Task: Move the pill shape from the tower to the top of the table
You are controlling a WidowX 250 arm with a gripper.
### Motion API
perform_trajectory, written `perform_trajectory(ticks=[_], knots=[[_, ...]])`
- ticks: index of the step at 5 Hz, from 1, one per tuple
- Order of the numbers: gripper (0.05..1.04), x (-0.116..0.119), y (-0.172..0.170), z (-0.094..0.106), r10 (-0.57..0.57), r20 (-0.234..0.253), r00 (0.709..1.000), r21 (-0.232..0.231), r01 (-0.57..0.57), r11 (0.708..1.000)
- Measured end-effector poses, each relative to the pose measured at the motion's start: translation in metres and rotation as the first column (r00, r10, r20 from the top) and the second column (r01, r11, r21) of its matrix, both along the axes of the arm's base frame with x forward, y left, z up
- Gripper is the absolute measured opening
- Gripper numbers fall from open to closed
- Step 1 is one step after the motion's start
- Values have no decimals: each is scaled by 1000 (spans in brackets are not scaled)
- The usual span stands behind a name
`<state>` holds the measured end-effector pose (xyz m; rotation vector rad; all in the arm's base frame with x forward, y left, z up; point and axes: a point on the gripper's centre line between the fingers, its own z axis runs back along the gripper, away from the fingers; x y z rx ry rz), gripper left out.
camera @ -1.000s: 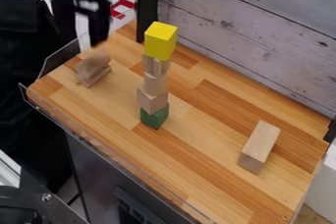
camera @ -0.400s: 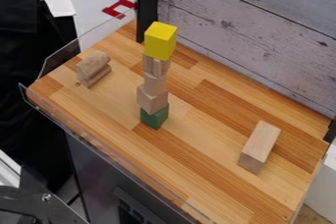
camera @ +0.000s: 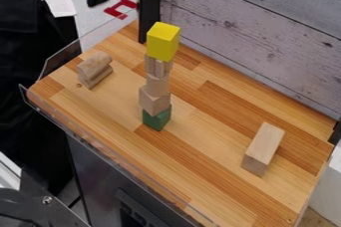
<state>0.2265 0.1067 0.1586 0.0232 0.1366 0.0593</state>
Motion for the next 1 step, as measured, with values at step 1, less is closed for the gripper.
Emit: perform_trajectory(ticks=[1], knots=[[999, -3, -10, -11, -22, -28, 999, -6, 22, 1000]])
